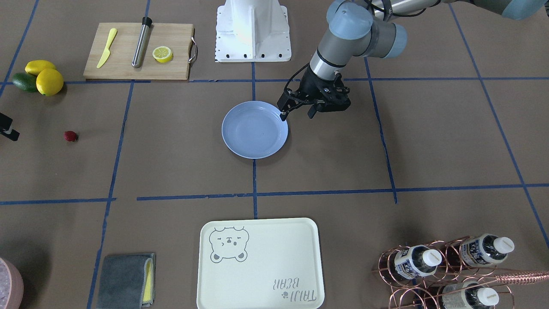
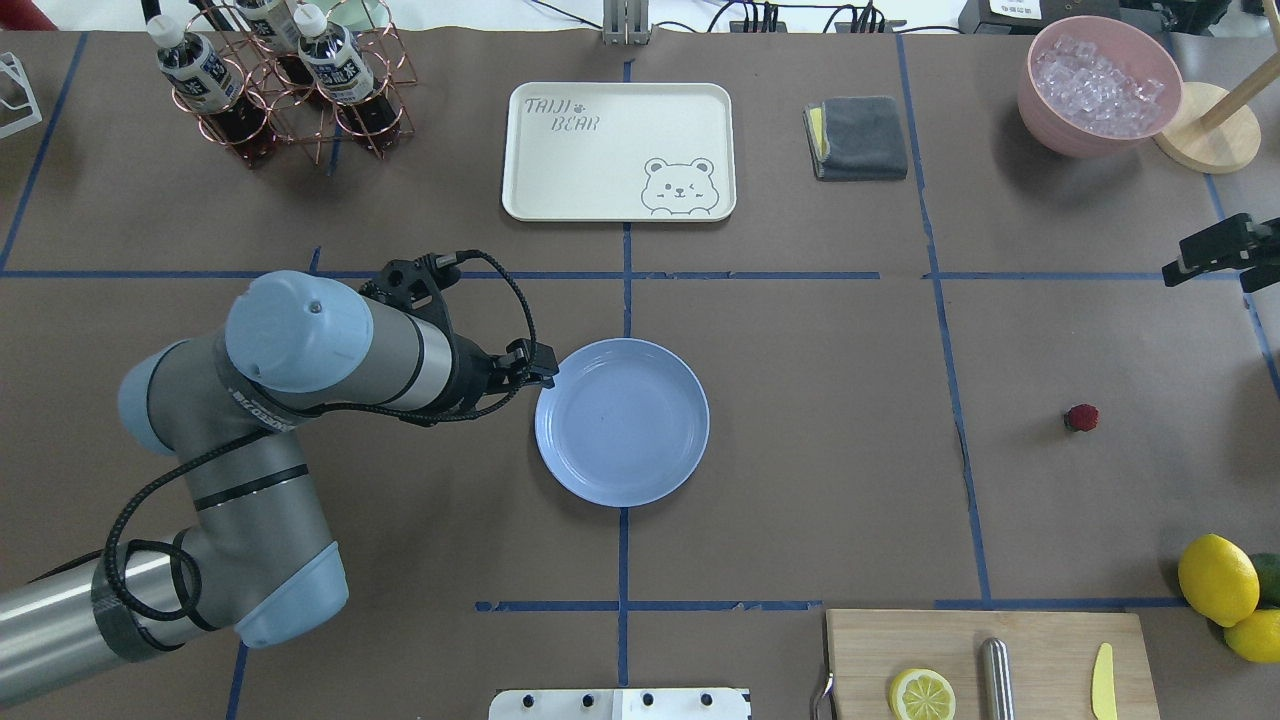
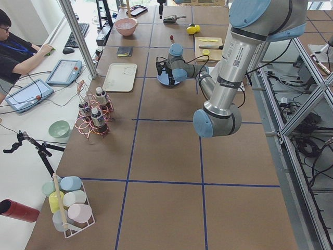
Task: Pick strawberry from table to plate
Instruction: 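Release the plate and lift the left gripper while the right gripper approaches the strawberry, then lower the right gripper onto the red strawberry and grasp it, then carry the strawberry with the right gripper over the plate while the left arm withdraws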
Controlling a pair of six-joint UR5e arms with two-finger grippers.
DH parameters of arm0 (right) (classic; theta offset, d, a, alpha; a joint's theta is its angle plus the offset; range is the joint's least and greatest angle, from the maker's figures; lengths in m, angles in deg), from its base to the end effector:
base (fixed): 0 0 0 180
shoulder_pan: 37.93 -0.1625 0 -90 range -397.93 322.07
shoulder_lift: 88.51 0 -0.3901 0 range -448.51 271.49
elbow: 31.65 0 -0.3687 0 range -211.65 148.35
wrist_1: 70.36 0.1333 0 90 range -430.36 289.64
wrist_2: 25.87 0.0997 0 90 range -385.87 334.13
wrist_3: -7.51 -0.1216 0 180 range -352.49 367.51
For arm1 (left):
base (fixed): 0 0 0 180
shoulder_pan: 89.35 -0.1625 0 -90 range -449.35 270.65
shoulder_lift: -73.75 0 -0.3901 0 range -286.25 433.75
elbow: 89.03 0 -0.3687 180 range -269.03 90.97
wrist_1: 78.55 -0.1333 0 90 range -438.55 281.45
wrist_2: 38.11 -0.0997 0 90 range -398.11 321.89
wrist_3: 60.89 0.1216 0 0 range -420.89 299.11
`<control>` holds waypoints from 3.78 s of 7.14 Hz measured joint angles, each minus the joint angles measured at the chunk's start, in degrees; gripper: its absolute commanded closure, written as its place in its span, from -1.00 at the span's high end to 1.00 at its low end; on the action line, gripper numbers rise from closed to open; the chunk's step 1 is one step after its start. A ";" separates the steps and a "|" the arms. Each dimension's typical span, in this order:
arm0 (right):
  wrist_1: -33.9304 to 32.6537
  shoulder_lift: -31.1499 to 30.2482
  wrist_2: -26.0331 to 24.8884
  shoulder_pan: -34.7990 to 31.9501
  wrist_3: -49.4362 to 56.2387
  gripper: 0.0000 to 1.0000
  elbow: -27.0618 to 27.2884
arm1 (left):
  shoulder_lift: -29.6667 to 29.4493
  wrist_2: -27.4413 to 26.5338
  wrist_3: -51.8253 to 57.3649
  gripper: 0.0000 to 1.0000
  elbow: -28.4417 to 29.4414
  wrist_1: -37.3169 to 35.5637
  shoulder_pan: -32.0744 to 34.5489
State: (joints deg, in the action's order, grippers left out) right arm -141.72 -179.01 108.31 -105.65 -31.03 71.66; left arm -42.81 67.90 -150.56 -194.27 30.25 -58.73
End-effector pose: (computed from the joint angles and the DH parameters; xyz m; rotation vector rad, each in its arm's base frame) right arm -0.1396 -0.4687 0.4932 0.0691 -0.9100 0.0523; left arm 0.4656 -0.3915 0.2362 0.0368 1.0843 -0.3284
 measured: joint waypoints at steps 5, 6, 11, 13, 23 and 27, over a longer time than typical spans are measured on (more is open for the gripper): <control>11.23 -4.35 -12.10 15.30 -12.54 0.99 -0.68 | 0.06 2.14 8.16 1.00 -5.07 -10.36 7.77; 11.28 -5.04 -12.30 16.18 -12.49 0.96 -0.86 | 0.06 2.23 8.31 1.00 -5.09 -10.48 7.96; 11.43 -5.09 -12.17 18.81 -12.01 0.64 -3.79 | 0.13 2.27 8.40 1.00 -5.09 -10.45 8.05; 11.40 -5.08 -11.79 19.27 -12.00 0.57 -3.96 | 0.17 2.27 8.51 1.00 -5.14 -10.44 8.05; 10.34 -4.93 -11.54 17.96 -11.88 -1.00 1.66 | 0.51 2.48 11.81 1.00 -5.78 -11.78 12.49; -7.00 16.70 -11.38 22.40 -19.88 -1.00 5.37 | 6.51 5.46 37.32 1.00 -7.23 -17.71 23.09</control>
State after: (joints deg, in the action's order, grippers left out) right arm -148.72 -162.31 96.93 -83.25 -50.91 77.03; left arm -36.31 73.36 -113.24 -201.50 12.54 -35.64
